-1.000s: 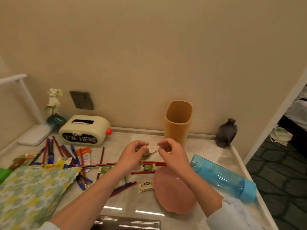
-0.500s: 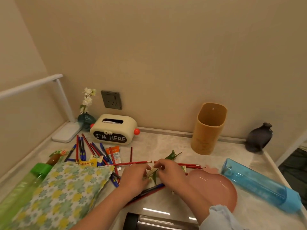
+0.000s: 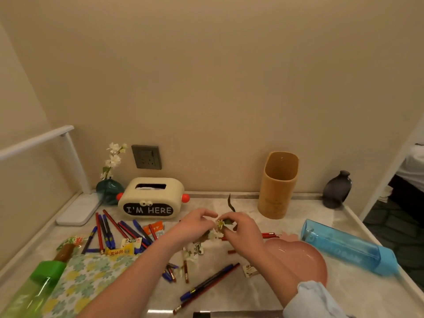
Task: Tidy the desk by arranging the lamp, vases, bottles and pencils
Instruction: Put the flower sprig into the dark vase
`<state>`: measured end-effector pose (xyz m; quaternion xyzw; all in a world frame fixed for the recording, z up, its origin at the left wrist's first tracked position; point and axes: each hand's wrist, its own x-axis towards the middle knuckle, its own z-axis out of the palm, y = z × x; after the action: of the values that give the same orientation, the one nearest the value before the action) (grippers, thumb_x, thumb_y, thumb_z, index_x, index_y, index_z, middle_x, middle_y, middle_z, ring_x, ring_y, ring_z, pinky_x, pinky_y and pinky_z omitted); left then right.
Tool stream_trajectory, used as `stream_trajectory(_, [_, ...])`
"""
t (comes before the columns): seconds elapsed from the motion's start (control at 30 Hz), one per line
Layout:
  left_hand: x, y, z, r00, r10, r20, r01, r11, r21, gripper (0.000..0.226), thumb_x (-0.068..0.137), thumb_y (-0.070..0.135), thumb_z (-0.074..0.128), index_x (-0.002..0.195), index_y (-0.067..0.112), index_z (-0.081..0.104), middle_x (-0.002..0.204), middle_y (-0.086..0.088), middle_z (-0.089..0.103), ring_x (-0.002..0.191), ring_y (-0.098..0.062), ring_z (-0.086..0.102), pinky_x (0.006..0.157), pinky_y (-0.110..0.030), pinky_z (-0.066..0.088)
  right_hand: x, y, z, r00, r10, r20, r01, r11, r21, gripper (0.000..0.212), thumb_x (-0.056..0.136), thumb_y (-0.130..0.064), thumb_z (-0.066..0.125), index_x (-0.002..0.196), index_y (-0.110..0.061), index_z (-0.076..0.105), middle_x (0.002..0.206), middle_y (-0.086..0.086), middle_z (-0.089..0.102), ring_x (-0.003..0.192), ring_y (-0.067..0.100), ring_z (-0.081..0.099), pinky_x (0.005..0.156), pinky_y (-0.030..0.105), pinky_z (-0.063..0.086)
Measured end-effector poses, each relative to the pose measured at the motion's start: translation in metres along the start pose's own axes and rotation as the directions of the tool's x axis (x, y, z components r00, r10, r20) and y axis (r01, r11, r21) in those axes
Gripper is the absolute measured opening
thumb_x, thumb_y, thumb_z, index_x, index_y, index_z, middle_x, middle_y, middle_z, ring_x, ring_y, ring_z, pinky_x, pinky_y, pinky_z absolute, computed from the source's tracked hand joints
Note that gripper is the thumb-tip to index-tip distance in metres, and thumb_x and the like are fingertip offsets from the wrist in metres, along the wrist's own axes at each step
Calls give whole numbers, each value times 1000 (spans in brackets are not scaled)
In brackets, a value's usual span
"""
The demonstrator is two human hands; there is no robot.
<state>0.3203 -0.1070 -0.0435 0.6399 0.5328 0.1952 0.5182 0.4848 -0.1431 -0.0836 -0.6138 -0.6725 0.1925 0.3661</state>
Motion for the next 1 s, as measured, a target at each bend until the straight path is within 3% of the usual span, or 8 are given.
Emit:
stream_trajectory(0.13, [-7,37,-22,992,74,106,-55,983,-174,23,89,48,57,102,35,72,90,5,72,73,-8,66,60,-21,54,3,-23,-20,986,35,-162,-6,984,176,27,77,-23,74,90,-46,67,87,-23,69,87,-4,59,71,12,43])
stream_trajectory(0.27, [-7,67,-21,972,118,203,10,844,-536,46,98,46,38,93,15,71,71,-1,69,52,-8,59,50,-20,46,4,-44,-41,962,102,-255,-11,942,334,21,79,-23,77,85,-41,70,84,-21,70,80,-1,64,64,16,49])
stream_trajectory(0.37, [-4,81,-8,979,141,148,-19,783,-622,56,98,54,28,95,12,64,66,0,57,53,-11,47,53,-24,37,0,-52,-53,947,165,-275,-31,901,432,14,83,-21,74,87,-34,71,84,-15,73,81,2,67,67,18,53])
stream_trajectory(0.47, [-2,88,9,982,187,23,-146,835,-531,49,99,47,35,102,14,70,64,3,54,55,-9,43,54,-23,35,-5,-53,-68,915,284,-288,-99,847,522,8,86,-22,70,88,-30,70,82,-11,74,80,7,69,69,21,56])
stream_trajectory(0.63, [0,101,46,960,280,-18,-269,902,-339,21,95,28,53,110,27,68,84,6,62,71,-9,50,63,-21,42,-10,-38,-106,838,436,-328,-181,790,586,3,88,-27,68,86,-26,70,76,-6,73,74,11,70,63,22,56])
stream_trajectory(0.83, [16,126,101,933,350,86,-331,927,-178,41,83,20,72,118,30,53,105,3,63,94,-7,60,62,-10,46,-9,-5,-165,794,480,-373,-138,739,659,5,86,-19,70,90,-18,74,79,0,75,74,13,69,59,20,51])
stream_trajectory(0.93, [37,139,137,939,305,161,-301,952,-50,56,73,17,80,118,30,48,108,5,61,99,-10,59,78,-21,54,-3,15,-200,784,490,-381,-128,728,673,3,84,-18,72,85,-16,74,76,3,75,64,10,68,56,20,52])
stream_trajectory(1.0, [50,149,160,950,287,124,-295,955,43,51,71,18,82,110,30,53,99,7,63,90,-8,61,78,-24,54,2,31,-224,766,502,-401,-135,736,663,7,81,-22,75,83,-16,73,73,3,74,60,10,67,54,23,53])
